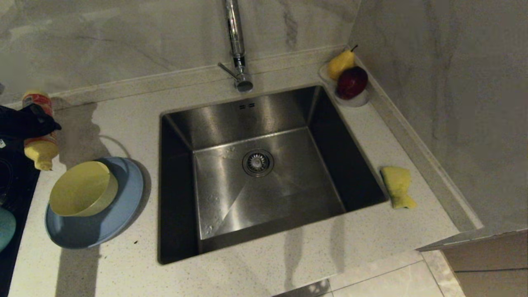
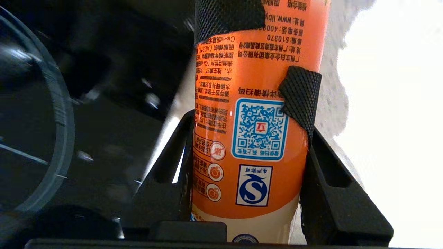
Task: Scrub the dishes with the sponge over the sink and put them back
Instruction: Place the dish soap on the table
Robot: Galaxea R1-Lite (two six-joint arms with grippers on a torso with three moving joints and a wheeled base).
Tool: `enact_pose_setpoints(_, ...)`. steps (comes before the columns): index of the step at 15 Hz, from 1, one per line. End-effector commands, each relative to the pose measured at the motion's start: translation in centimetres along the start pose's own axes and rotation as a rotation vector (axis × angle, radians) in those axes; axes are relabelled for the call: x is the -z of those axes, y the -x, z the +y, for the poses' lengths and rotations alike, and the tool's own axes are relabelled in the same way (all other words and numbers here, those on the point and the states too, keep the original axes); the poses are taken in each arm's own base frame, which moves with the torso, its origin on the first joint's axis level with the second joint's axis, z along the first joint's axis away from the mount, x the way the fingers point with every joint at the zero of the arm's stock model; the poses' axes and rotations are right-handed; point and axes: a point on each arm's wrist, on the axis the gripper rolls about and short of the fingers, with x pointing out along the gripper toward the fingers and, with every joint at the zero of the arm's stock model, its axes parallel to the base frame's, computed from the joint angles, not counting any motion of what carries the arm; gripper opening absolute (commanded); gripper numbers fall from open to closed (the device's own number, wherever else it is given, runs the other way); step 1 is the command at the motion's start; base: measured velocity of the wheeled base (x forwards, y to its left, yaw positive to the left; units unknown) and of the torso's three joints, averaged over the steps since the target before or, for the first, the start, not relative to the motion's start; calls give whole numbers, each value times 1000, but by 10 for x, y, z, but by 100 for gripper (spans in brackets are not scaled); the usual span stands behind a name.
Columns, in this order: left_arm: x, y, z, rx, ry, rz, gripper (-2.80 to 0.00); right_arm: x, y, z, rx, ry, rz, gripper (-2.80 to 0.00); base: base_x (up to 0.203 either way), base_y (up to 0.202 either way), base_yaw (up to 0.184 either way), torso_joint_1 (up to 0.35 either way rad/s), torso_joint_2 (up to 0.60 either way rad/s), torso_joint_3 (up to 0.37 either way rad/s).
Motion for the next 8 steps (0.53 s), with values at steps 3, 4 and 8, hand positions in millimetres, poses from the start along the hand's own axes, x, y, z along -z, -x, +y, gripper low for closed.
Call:
enact_pose_setpoints(3, -12, 16, 5, -35, -19, -74, -280, 0, 0, 0, -1, 1, -1, -280, 0, 0, 0, 0, 0, 0)
enact_pose_setpoints(4, -14, 22, 6, -37, -18, -82, -280, 0, 0, 0, -1, 1, -1, -280, 0, 0, 0, 0, 0, 0)
enact_pose_setpoints(8, -12, 46, 5, -56, 3, -26, -280, 0, 0, 0, -1, 1, -1, -280, 0, 0, 0, 0, 0, 0)
